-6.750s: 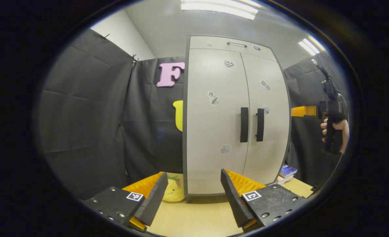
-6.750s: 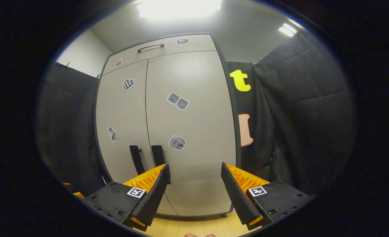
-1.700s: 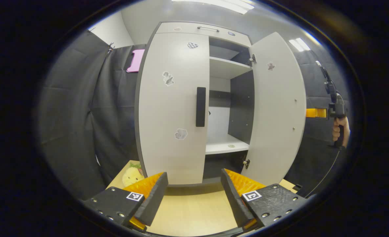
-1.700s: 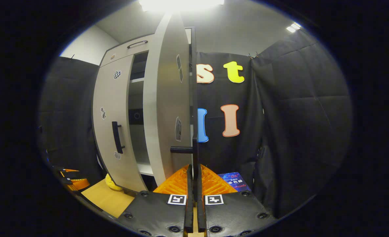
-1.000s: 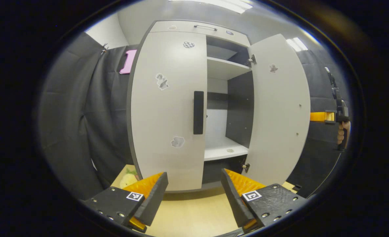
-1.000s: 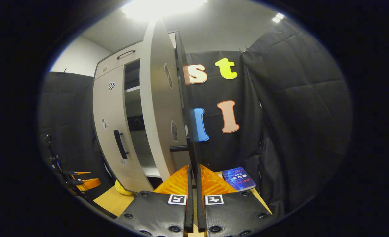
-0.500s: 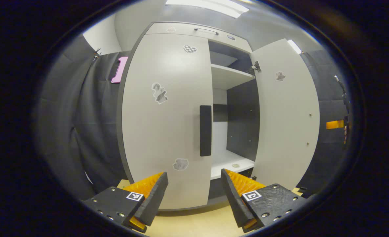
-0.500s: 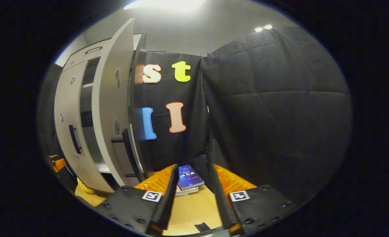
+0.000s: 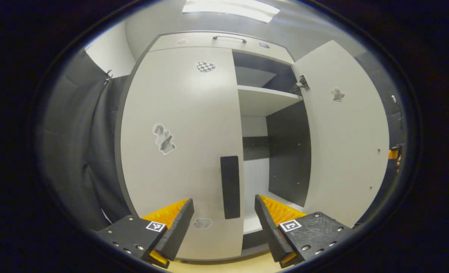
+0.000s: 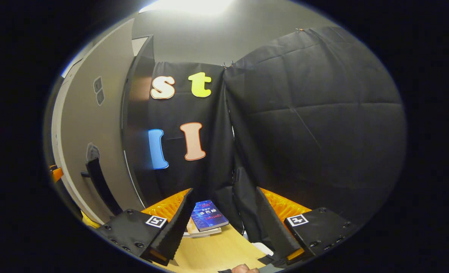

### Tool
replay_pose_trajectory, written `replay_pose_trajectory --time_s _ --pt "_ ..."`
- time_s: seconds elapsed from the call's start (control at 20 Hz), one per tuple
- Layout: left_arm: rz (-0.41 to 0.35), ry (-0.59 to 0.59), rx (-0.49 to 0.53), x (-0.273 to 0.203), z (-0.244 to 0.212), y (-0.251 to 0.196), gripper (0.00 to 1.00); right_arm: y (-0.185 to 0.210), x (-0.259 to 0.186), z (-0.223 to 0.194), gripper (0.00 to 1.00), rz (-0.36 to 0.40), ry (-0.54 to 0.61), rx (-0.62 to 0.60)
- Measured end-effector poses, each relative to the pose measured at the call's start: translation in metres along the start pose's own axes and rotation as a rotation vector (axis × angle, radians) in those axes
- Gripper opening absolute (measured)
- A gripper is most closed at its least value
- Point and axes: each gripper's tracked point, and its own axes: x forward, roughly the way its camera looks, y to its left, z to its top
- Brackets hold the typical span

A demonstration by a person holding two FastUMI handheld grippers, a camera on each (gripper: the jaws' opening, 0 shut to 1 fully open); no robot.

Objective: Open the right door of the double-door shoe cabinet with the right hand, and open the left door with the left hand.

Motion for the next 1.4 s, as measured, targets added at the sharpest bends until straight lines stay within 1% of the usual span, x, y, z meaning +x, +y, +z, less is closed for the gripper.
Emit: replay_pose_trajectory --time_s 0.05,0.1,0.15,0.2,0.25,0.3,0.35,0.4,0.45,0.55,0.6,0.65,0.7,0.75,0.85,0.9,0.95,1.0,1.05,1.1,1.15,1.2,1.3,1.35,1.4 --pt "0.016 0.0 0.001 0.007 0.002 -0.002 0.89 -0.001 0.008 -0.002 0.94 0.011 0.002 -0.005" --pt "0.03 0.007 -0.006 0.015 0.003 -0.004 0.93 -0.001 0.016 -0.003 0.99 0.023 0.006 -0.008" --pt "0.049 0.015 -0.018 0.02 0.002 -0.004 0.9 -0.001 0.023 -0.006 0.94 0.035 0.011 -0.01" --pt "0.065 0.022 -0.03 0.026 0.003 -0.004 0.9 -0.001 0.03 -0.009 0.94 0.048 0.016 -0.015" --pt "0.082 0.024 -0.035 0.032 0.003 -0.005 0.93 -0.002 0.038 -0.012 0.94 0.057 0.02 -0.023" --pt "0.1 0.027 -0.039 0.037 0.004 -0.004 0.9 -0.004 0.044 -0.014 0.99 0.061 0.018 -0.031" --pt "0.115 0.036 -0.039 0.042 0.003 -0.004 0.89 -0.004 0.051 -0.016 0.94 0.072 0.018 -0.039" --pt "0.13 0.044 -0.037 0.048 0.003 -0.005 0.89 -0.004 0.058 -0.017 0.94 0.086 0.021 -0.041" --pt "0.144 0.052 -0.037 0.054 0.001 -0.006 0.89 -0.005 0.064 -0.02 0.99 0.103 0.026 -0.038" --pt "0.155 0.057 -0.043 0.066 0.0 -0.01 0.89 -0.006 0.078 -0.024 0.98 0.135 0.039 -0.016" --pt "0.18 0.048 -0.047 0.069 0.001 -0.007 0.79 -0.007 0.085 -0.025 0.99 0.146 0.043 -0.014" --pt "0.18 0.042 -0.057 0.07 0.002 -0.01 0.69 -0.01 0.09 -0.026 0.94 0.147 0.037 -0.018" --pt "0.196 0.043 -0.056 0.071 0.003 -0.011 0.58 -0.013 0.095 -0.024 0.94 0.149 0.031 -0.023" --pt "0.208 0.044 -0.054 0.071 0.002 -0.011 0.58 -0.015 0.104 -0.023 0.99 0.158 0.028 -0.023" --pt "0.232 0.043 -0.044 0.072 -0.001 -0.009 0.58 -0.008 0.111 -0.023 0.98 0.2 0.032 0.003" --pt "0.236 0.046 -0.044 0.069 0.002 -0.009 0.48 -0.004 0.114 -0.022 0.98 0.219 0.03 0.023" --pt "0.235 0.043 -0.049 0.071 0.002 -0.009 0.42 -0.001 0.116 -0.023 0.98 0.237 0.03 0.04" --pt "0.236 0.043 -0.055 0.072 0.002 -0.009 0.43 0.0 0.118 -0.023 0.98 0.245 0.032 0.049" --pt "0.238 0.043 -0.057 0.072 0.002 -0.009 0.42 -0.001 0.12 -0.027 0.98 0.246 0.034 0.051" --pt "0.271 0.045 -0.04 0.069 0.002 -0.003 0.42 -0.003 0.122 -0.029 0.98 0.242 0.038 0.049" --pt "0.271 0.043 -0.053 0.072 0.001 -0.001 0.39 -0.004 0.125 -0.03 0.98 0.236 0.041 0.047" --pt "0.269 0.042 -0.052 0.071 0.0 -0.002 0.27 -0.005 0.128 -0.031 0.98 0.233 0.044 0.048" --pt "0.264 0.047 -0.035 0.072 -0.001 -0.002 0.28 -0.005 0.132 -0.033 0.98 0.236 0.054 0.06" --pt "0.255 0.049 -0.04 0.072 -0.004 -0.003 0.27 -0.005 0.134 -0.035 0.98 0.235 0.059 0.065" --pt "0.242 0.057 -0.037 0.071 -0.004 -0.004 0.22 -0.006 0.137 -0.034 0.97 0.228 0.059 0.068"
